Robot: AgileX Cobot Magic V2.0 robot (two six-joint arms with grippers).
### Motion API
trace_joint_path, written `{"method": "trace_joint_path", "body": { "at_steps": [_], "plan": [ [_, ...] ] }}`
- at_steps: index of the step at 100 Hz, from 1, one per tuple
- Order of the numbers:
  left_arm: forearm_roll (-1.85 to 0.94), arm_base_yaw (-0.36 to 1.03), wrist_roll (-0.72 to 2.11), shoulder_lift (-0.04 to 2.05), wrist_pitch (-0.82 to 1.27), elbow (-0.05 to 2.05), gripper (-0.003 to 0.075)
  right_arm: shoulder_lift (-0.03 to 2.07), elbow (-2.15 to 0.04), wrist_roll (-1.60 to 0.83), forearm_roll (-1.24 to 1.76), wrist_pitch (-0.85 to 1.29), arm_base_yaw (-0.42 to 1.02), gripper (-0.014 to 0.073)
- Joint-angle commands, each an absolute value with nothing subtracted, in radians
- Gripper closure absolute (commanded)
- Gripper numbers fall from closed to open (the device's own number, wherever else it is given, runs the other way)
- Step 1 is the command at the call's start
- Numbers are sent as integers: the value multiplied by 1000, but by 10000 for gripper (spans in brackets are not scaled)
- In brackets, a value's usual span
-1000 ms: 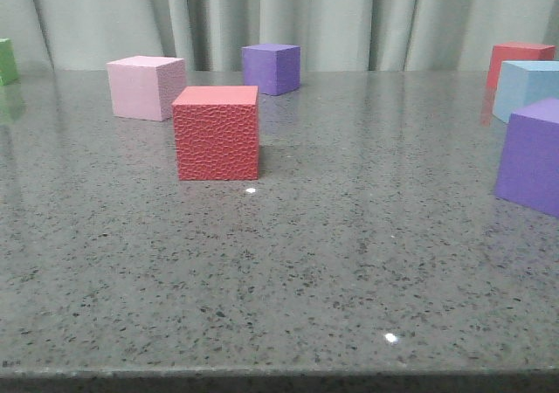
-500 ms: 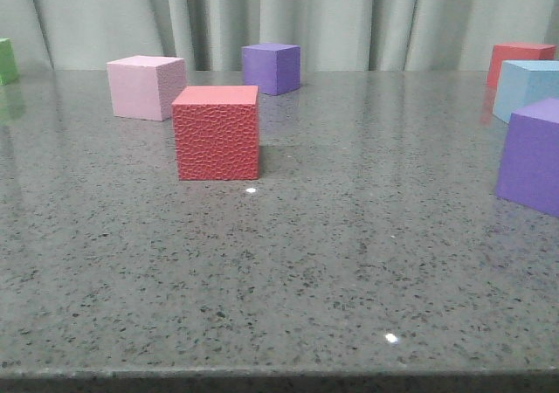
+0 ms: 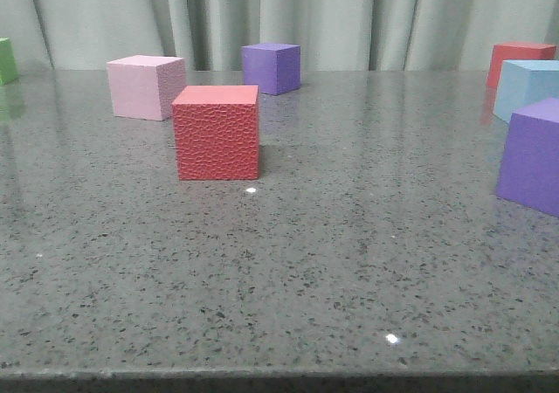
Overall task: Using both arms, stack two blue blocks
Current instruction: 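Move the right gripper down over the light blue cube, then close the right gripper on the light blue cube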
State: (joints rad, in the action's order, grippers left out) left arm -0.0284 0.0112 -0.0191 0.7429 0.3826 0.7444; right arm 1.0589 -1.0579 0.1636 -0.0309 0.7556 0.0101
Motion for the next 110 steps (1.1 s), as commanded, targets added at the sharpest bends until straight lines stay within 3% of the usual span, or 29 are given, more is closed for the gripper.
{"method": "trace_joint_path", "body": {
  "at_steps": [1,69,110],
  "plan": [
    [-40,9,-26,766,316,788,155,1126,-1170,160,-22,734,8,36],
    [-28,9,-26,796,310,791,155,1726,-1775,132,0,1063,8,36],
    [-24,9,-26,796,308,791,155,1896,-1885,128,0,1158,8,36]
  ]
}}
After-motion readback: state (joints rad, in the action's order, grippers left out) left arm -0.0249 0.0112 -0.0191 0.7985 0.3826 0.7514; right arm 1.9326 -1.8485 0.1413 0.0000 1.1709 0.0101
